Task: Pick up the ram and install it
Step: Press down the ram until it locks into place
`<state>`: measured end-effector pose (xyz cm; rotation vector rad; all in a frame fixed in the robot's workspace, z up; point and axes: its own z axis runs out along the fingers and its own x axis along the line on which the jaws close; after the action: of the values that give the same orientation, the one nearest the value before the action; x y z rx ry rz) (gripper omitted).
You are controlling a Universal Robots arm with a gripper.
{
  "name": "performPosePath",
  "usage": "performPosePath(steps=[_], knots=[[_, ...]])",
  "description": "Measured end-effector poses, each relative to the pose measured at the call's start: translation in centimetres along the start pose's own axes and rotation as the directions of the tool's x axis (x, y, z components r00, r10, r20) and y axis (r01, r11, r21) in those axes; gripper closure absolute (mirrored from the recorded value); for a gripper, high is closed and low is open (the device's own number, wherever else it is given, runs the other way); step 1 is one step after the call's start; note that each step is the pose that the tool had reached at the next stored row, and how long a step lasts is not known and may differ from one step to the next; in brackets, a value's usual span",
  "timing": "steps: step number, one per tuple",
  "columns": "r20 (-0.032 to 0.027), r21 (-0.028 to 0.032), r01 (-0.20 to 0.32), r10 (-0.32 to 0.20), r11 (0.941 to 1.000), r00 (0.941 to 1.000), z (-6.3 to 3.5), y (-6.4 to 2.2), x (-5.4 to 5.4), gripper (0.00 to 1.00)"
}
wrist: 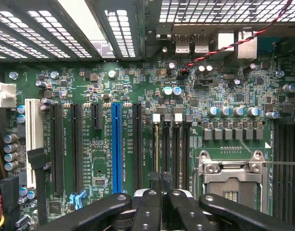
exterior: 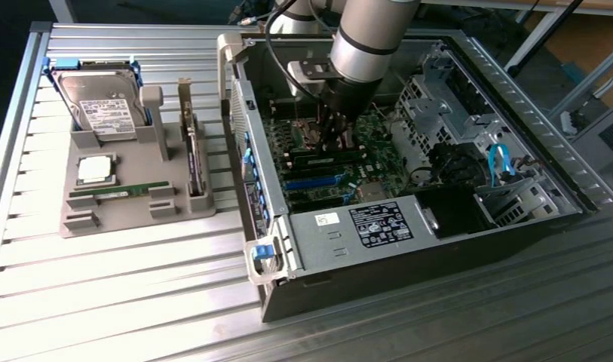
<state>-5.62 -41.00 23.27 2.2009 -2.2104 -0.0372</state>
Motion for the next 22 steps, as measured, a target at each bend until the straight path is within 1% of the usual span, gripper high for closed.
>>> performPosePath(steps=[22], knots=[[0.0001, 0.0001, 0.000, 0.000, 1.0000, 1.0000, 0.27, -0.01, 0.08, 0.90]])
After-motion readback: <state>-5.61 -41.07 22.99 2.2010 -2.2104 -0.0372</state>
